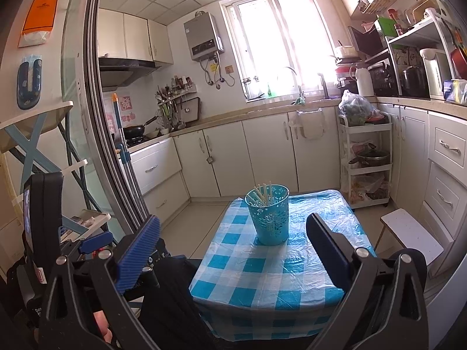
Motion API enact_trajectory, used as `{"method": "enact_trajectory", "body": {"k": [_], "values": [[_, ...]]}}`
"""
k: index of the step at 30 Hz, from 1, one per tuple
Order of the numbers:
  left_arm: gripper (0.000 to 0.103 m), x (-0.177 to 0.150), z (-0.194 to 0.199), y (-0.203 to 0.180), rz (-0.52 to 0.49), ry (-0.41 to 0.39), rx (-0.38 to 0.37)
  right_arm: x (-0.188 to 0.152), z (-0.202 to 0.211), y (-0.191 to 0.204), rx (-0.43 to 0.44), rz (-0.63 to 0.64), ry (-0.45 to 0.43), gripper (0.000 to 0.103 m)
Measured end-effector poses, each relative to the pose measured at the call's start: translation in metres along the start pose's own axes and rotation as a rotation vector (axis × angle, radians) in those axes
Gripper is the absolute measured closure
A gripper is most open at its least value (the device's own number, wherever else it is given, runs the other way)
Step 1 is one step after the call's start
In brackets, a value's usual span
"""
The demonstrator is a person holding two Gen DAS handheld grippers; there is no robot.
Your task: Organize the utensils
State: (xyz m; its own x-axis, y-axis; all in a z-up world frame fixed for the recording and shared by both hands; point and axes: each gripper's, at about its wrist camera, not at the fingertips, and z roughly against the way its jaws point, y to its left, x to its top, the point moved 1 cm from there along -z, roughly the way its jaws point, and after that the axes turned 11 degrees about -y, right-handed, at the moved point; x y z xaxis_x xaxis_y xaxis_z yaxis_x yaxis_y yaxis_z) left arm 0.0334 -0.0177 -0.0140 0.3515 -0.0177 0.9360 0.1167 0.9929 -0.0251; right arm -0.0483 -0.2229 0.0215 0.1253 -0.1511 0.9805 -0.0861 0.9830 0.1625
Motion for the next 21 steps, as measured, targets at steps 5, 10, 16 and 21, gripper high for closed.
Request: {"method": "enact_trajectory", "body": {"k": [5, 10, 16, 21], "values": [[0.008, -0.002, -0.0012, 0.0003, 0.009, 0.005, -0.03, 0.0, -0.0001, 0.0005, 0.0, 0.0, -0.001, 0.007], [0.008, -0.0016, 0.0054, -0.0019, -0.005, -0.042, -0.022, 0.0001, 0.0003, 0.0007, 0.0, 0.001, -0.002, 0.007], [0.008, -0.0034, -0.0006, -0.0046, -0.017, -0.015, -0.017, 0.0012, 0.001, -0.0008, 0.0, 0.002, -0.007, 0.007], [0.008, -0.0052, -0.0024, -0.006, -0.023, -0.006, -0.022, 0.0012, 0.0011, -0.0022, 0.001, 0.0, -0.001, 0.007]]}}
